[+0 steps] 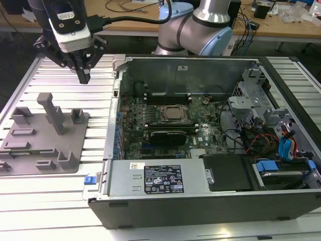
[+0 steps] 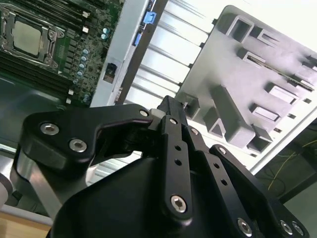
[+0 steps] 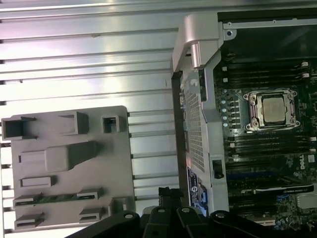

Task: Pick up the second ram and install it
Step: 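Reach for the second ram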

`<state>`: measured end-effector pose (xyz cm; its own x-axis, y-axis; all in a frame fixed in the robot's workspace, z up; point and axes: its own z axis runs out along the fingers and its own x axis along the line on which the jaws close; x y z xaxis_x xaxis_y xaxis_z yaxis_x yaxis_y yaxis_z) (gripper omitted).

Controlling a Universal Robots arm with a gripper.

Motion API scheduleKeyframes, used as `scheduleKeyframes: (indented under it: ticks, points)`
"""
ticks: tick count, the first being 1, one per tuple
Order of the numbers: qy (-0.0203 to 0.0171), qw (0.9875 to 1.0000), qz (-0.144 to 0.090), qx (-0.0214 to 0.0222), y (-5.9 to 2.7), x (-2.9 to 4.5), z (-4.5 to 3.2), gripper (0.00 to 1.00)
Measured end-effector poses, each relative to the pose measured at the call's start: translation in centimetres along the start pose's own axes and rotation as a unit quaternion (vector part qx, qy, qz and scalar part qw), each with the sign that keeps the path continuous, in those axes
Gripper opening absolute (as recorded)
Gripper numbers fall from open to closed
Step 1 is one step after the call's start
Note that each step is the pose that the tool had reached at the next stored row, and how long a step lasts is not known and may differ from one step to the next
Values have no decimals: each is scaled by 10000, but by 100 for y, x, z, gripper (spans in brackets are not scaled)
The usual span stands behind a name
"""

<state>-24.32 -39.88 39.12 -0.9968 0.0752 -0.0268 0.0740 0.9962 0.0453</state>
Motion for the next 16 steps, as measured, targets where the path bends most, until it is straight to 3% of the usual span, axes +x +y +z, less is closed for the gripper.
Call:
scheduleKeyframes:
  ticks: [10,16]
  points:
    - [-10,10000,0,-1,-21,269,4,8]
    - [-11,10000,0,-1,-30,392,9,8]
